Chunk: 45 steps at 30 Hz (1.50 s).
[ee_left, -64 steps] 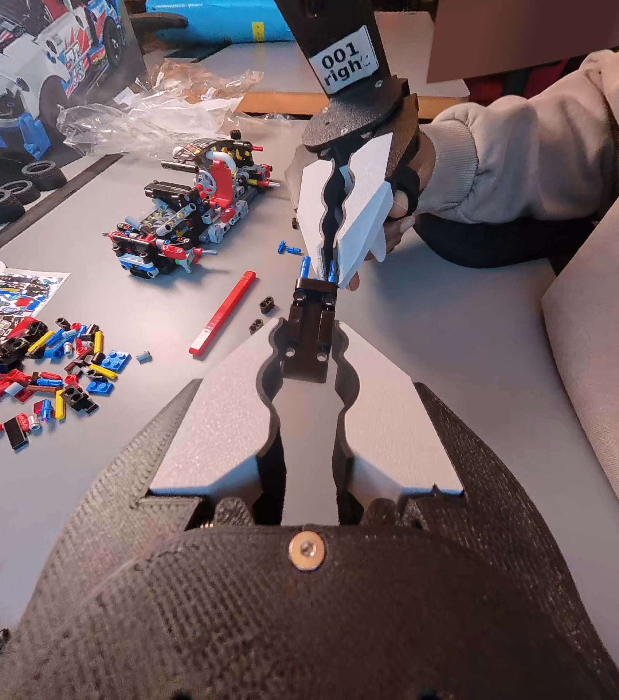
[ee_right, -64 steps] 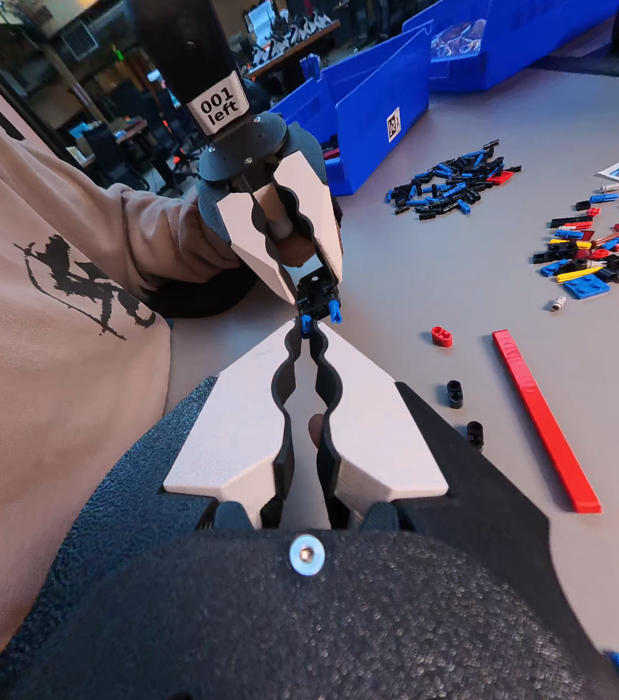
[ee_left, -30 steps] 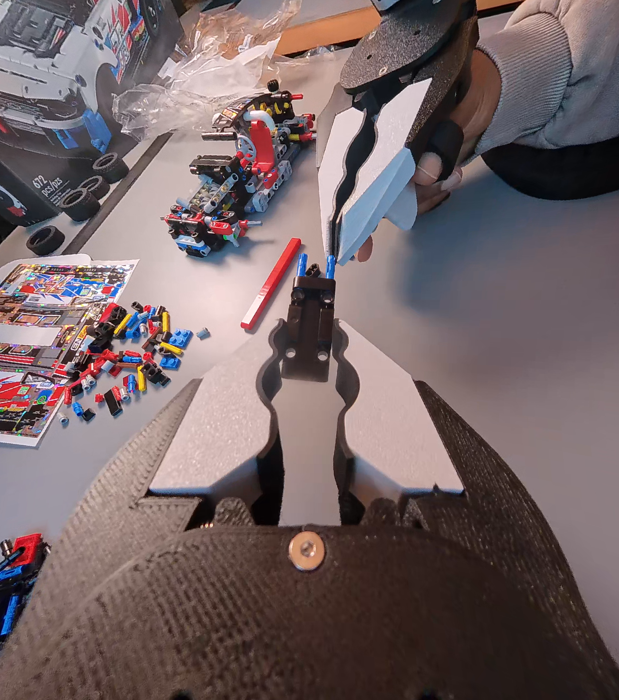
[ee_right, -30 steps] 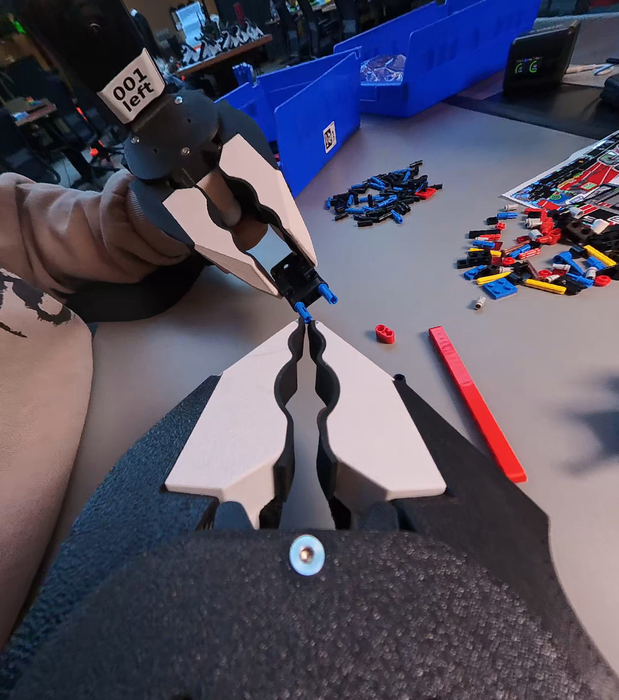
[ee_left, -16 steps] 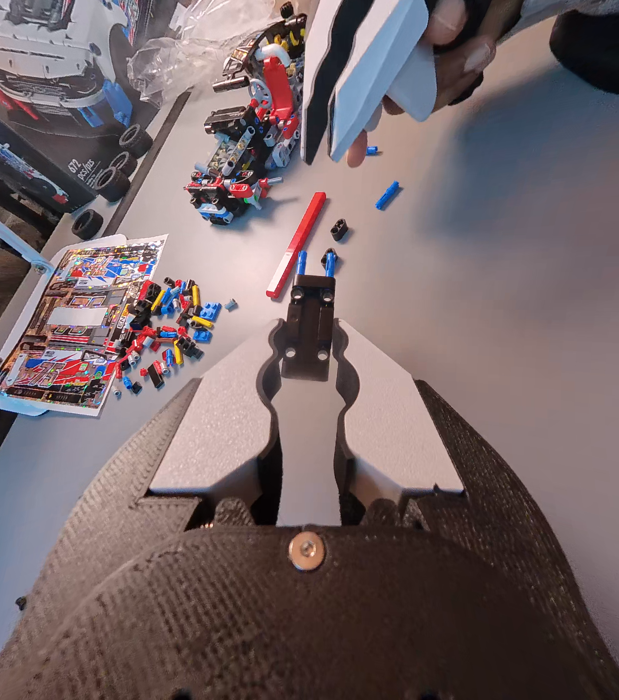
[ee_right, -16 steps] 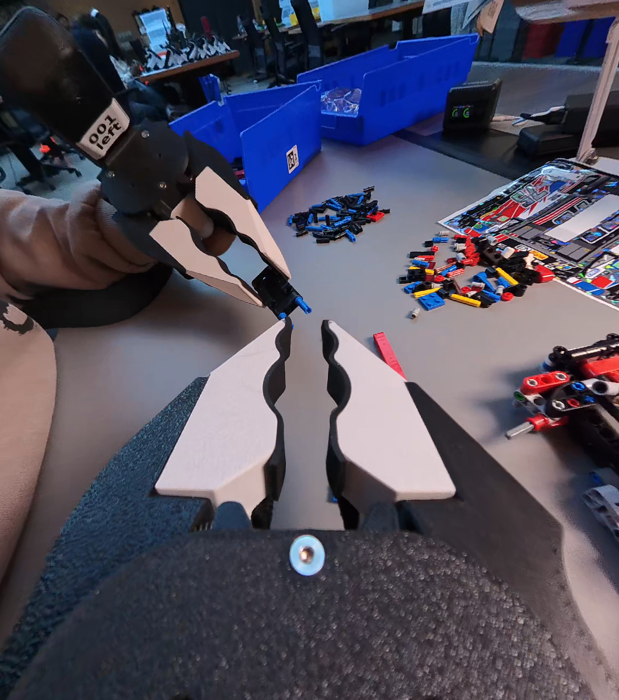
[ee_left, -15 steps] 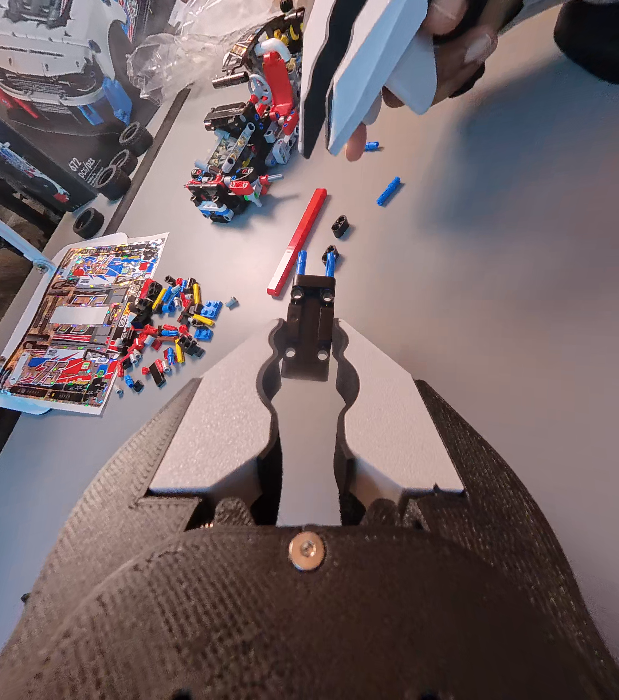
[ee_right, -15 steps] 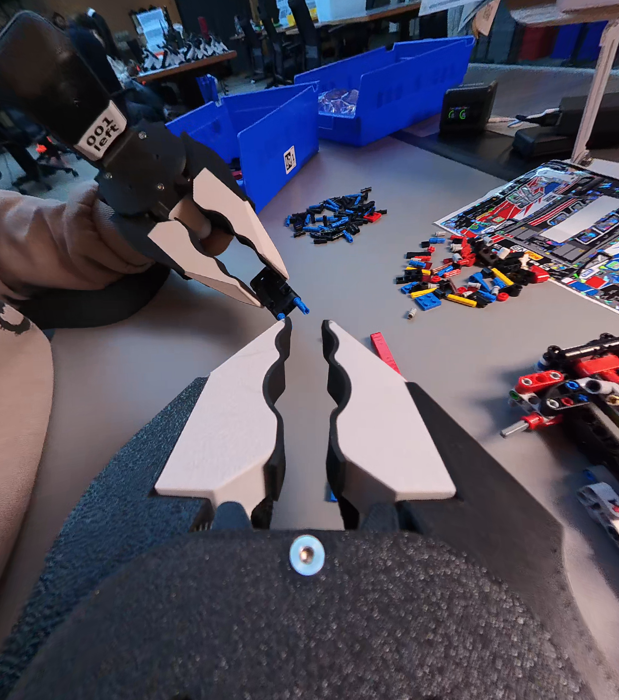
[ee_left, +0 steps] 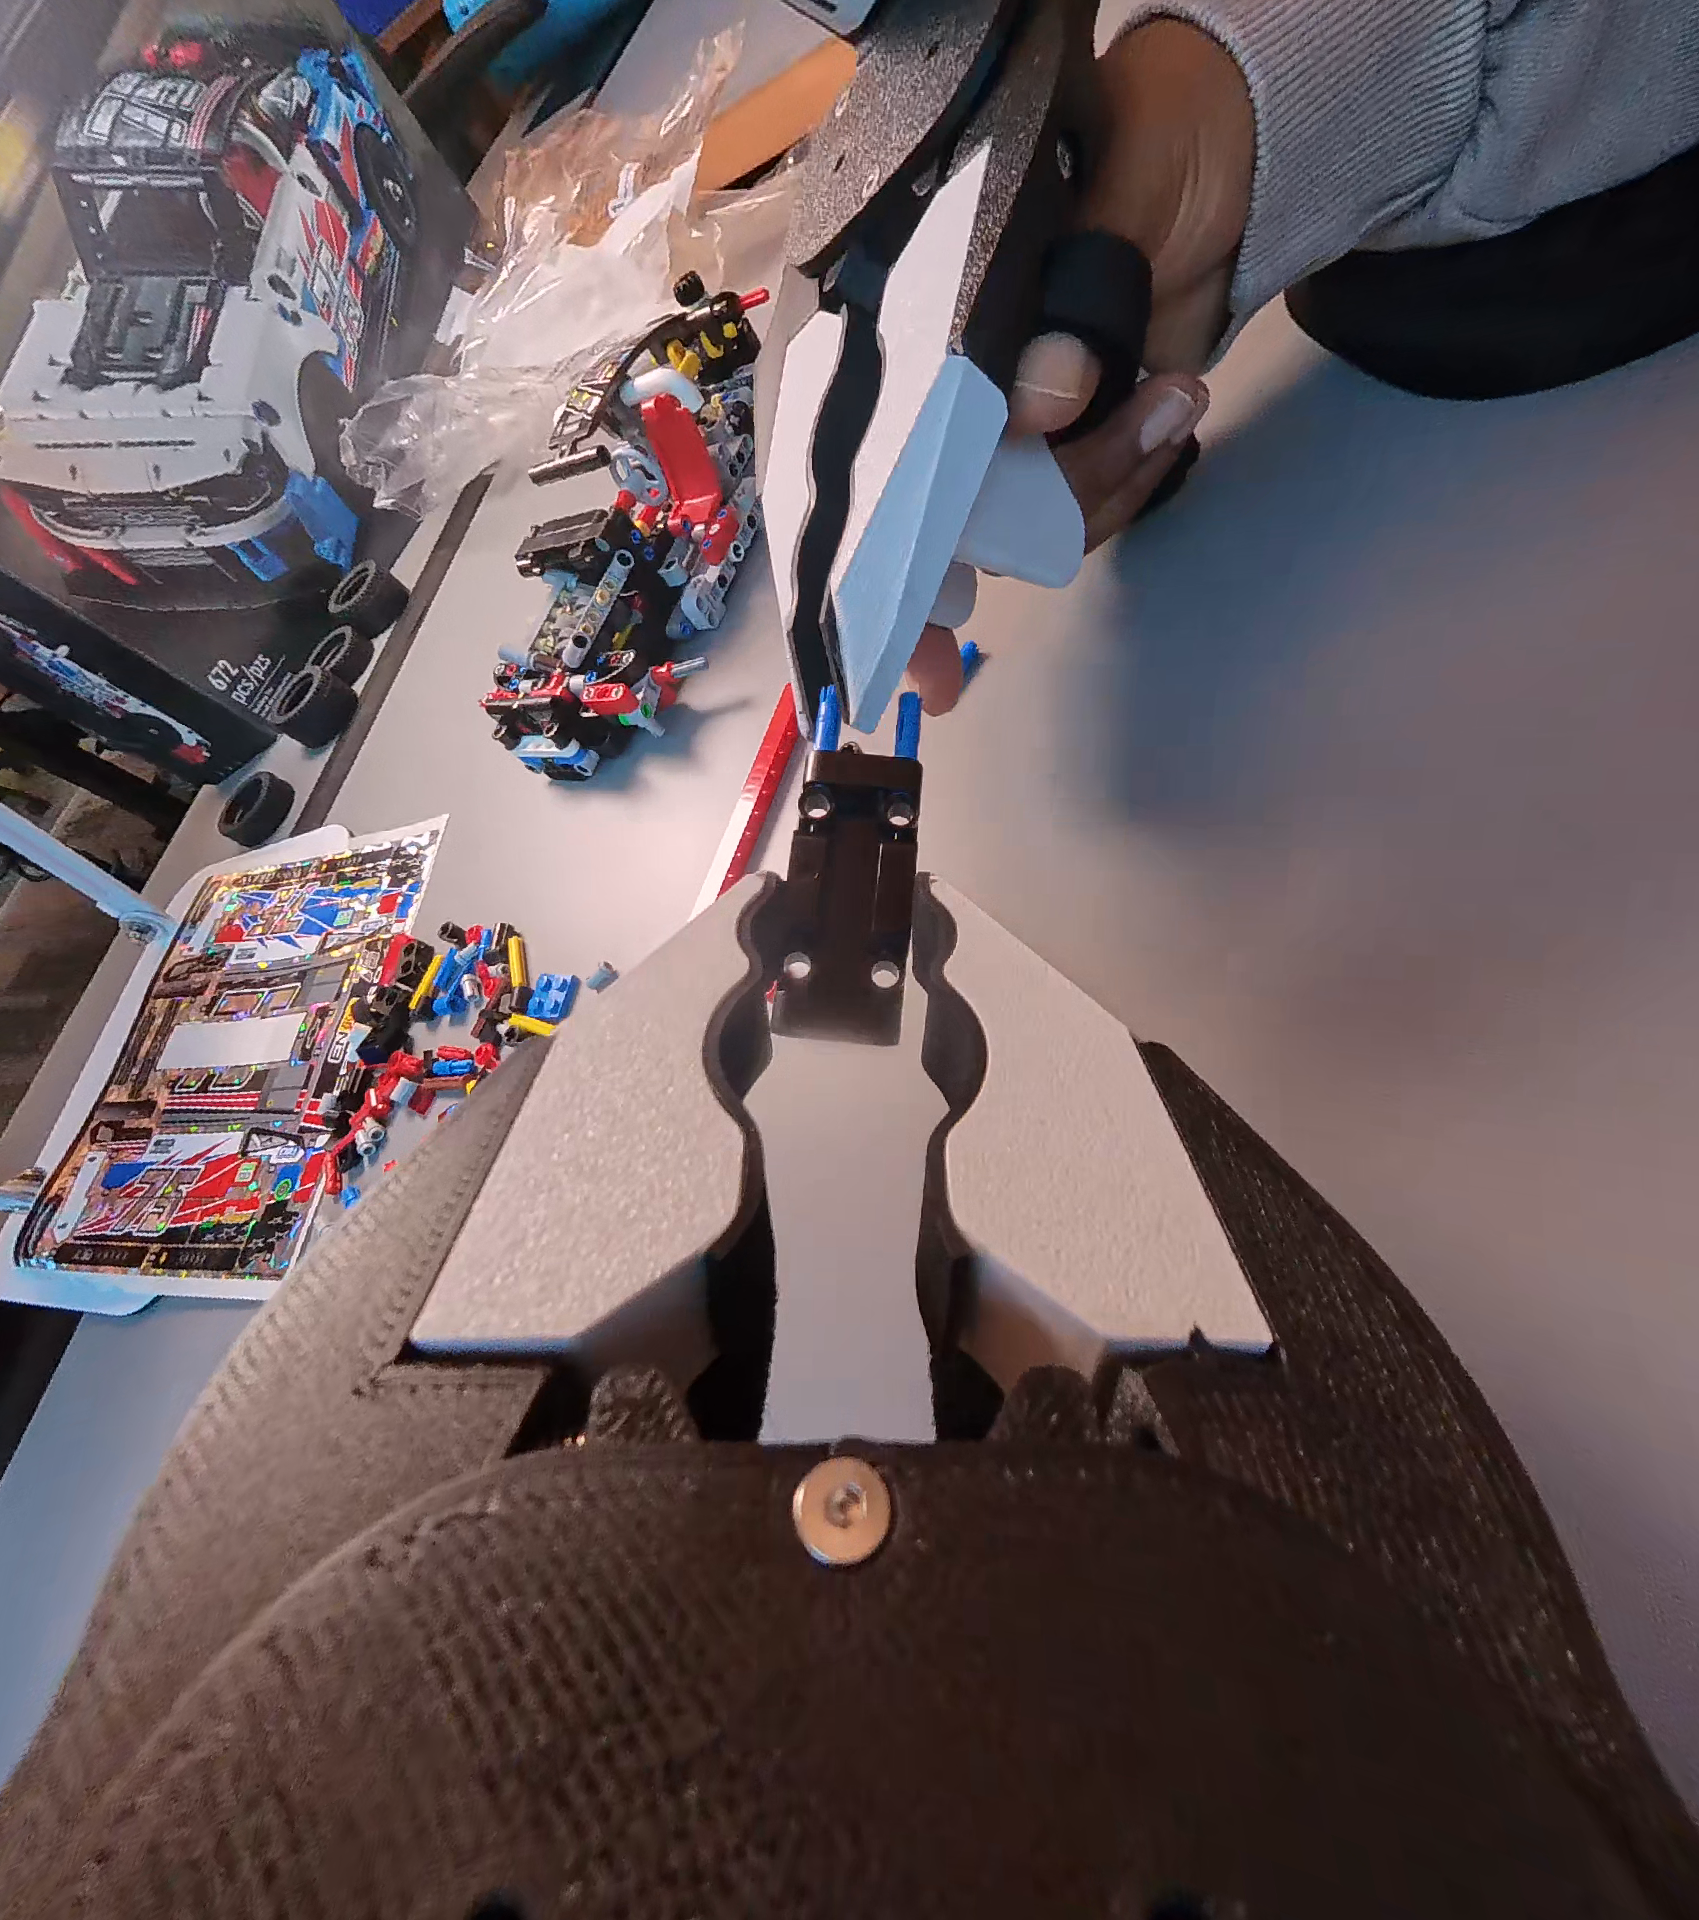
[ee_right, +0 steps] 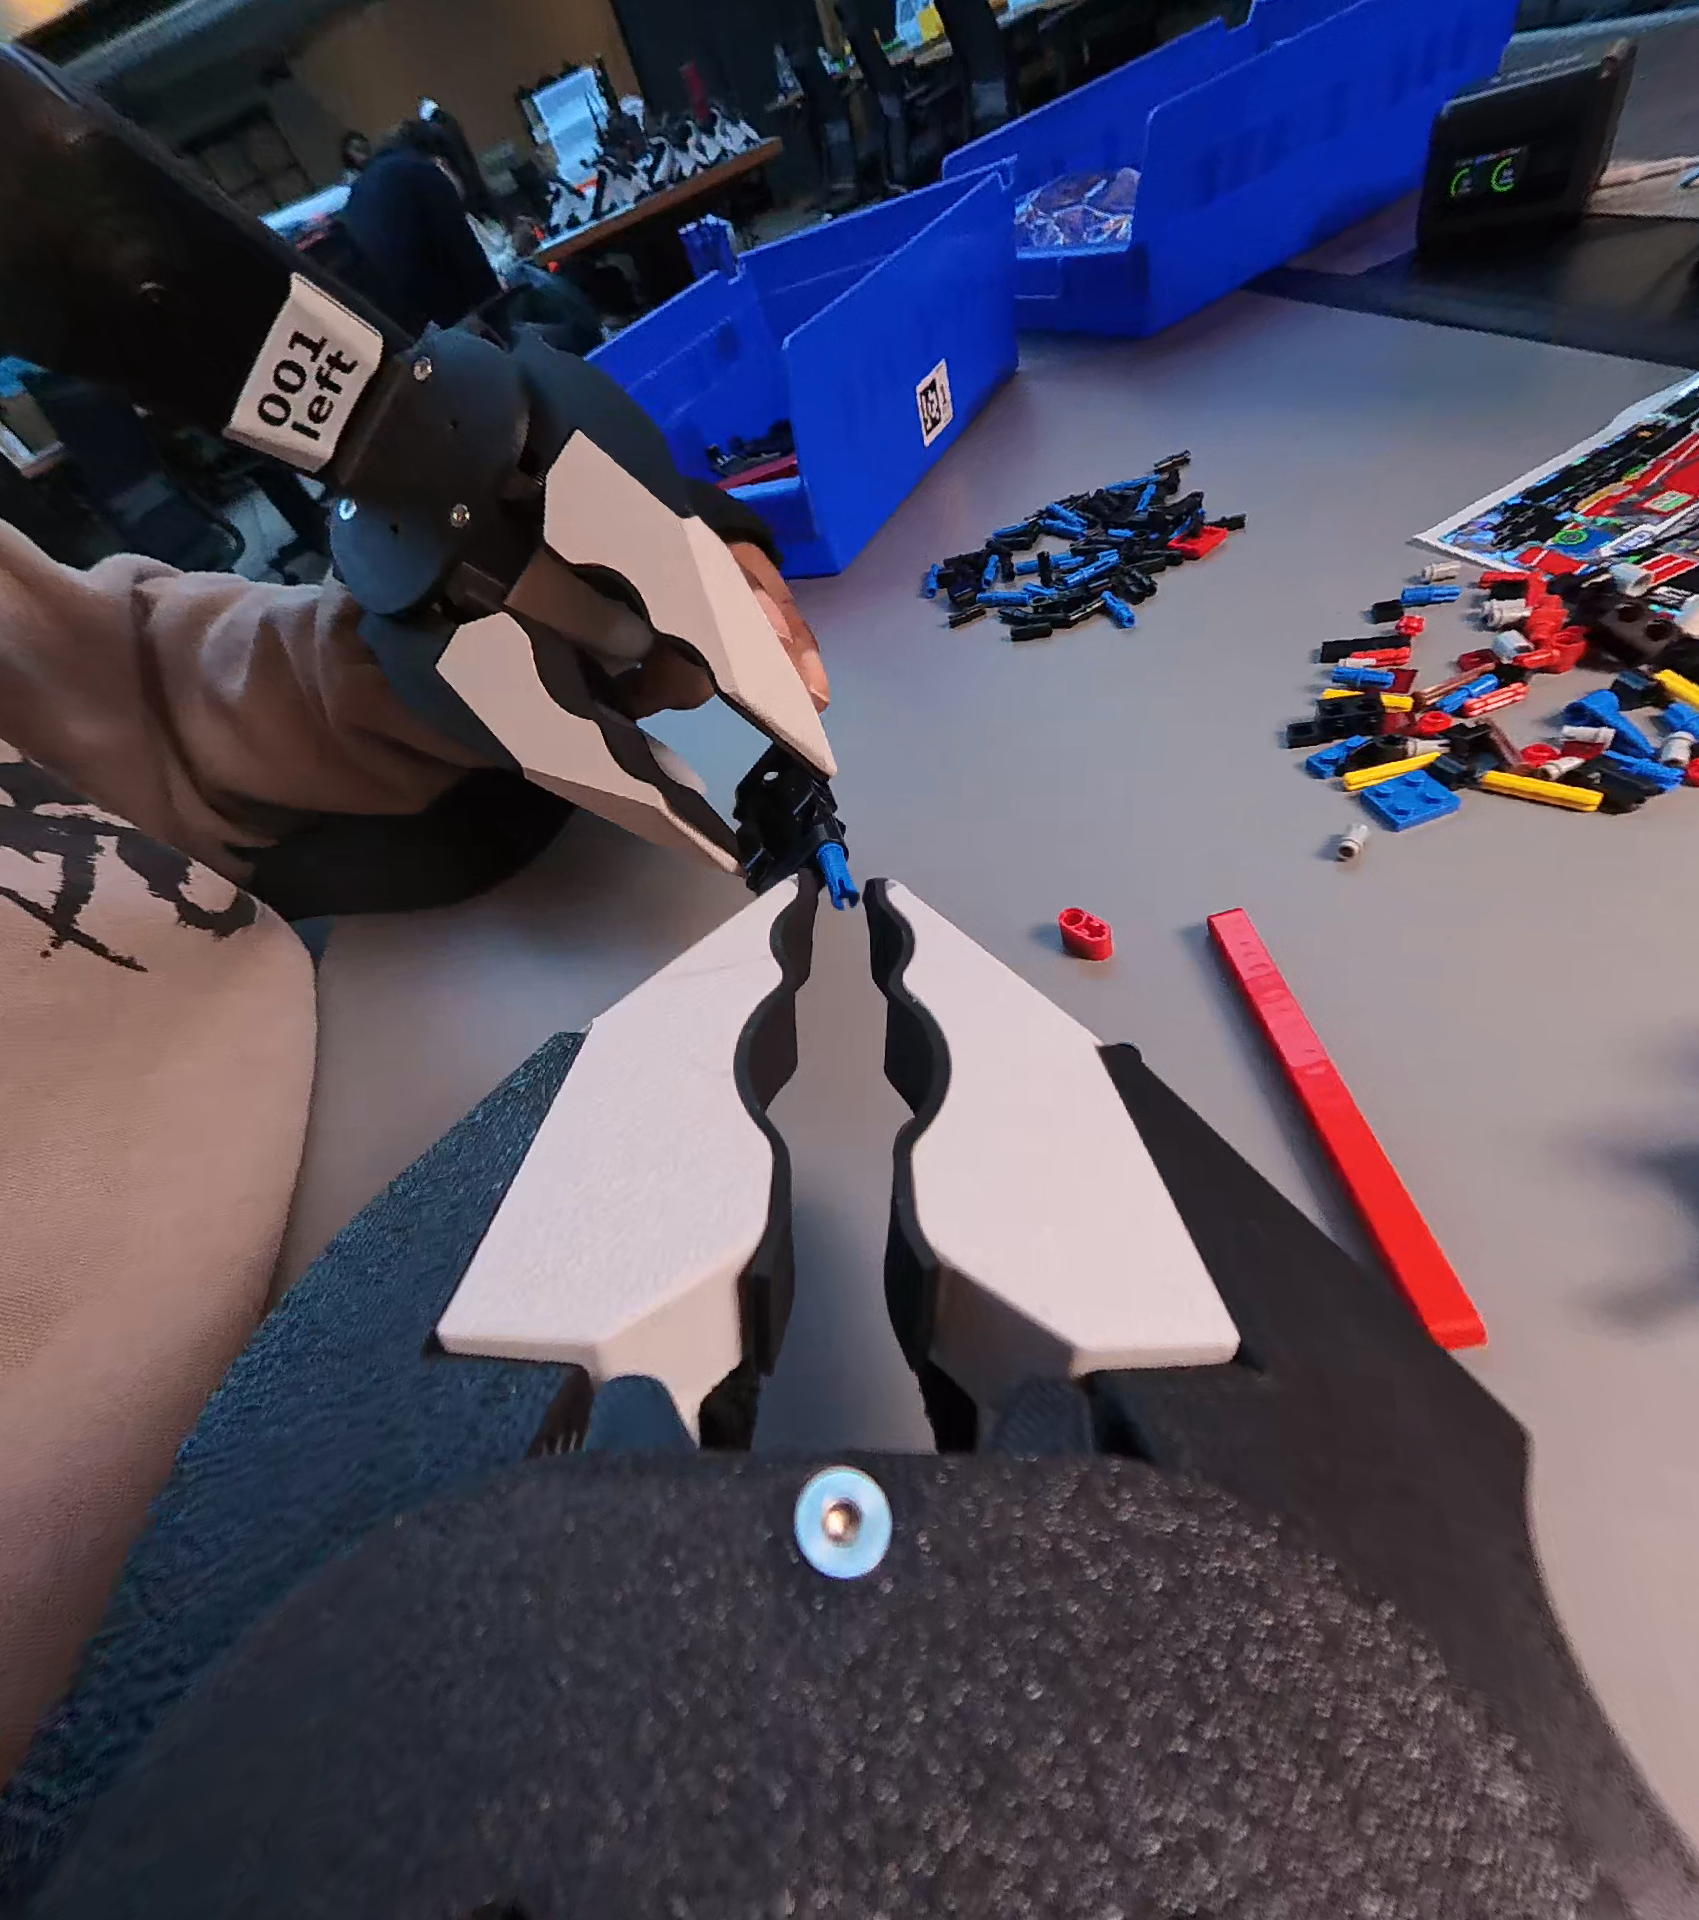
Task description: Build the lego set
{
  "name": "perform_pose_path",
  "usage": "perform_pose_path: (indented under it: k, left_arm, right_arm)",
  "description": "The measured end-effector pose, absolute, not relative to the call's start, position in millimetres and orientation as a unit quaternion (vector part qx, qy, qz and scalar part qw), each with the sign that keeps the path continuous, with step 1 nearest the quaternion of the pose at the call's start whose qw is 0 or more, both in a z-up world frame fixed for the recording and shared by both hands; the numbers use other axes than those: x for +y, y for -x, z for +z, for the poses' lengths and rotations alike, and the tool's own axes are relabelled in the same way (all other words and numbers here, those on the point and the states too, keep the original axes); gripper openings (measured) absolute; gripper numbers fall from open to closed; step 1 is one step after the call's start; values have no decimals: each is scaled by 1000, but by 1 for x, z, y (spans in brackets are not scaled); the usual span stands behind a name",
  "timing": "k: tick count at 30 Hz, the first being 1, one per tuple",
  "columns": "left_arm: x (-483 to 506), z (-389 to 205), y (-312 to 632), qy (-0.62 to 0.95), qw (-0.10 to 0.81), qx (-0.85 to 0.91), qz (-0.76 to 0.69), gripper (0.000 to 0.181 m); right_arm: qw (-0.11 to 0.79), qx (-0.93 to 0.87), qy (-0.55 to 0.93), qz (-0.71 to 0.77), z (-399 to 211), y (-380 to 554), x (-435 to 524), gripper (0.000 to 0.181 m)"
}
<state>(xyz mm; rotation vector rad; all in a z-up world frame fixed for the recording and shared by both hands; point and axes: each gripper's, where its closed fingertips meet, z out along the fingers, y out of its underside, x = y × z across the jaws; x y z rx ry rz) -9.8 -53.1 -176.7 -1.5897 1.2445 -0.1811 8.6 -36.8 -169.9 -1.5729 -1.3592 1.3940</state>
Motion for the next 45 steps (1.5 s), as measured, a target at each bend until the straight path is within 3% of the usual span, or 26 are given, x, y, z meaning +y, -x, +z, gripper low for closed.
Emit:
perform_pose_path:
  k: [21,31,45]
  left_arm:
    - [-62,-181,5,665,510,529,-134,22]
    - [-57,-204,28,714,455,495,-196,22]
    - [-60,-238,41,740,393,520,-167,23]
  right_arm:
    - [269,-528,608,528,-175,-10,-47,2]
    - [364,-499,603,505,-157,-17,-17,18]
    - [369,-530,619,447,-177,-17,-11,17]
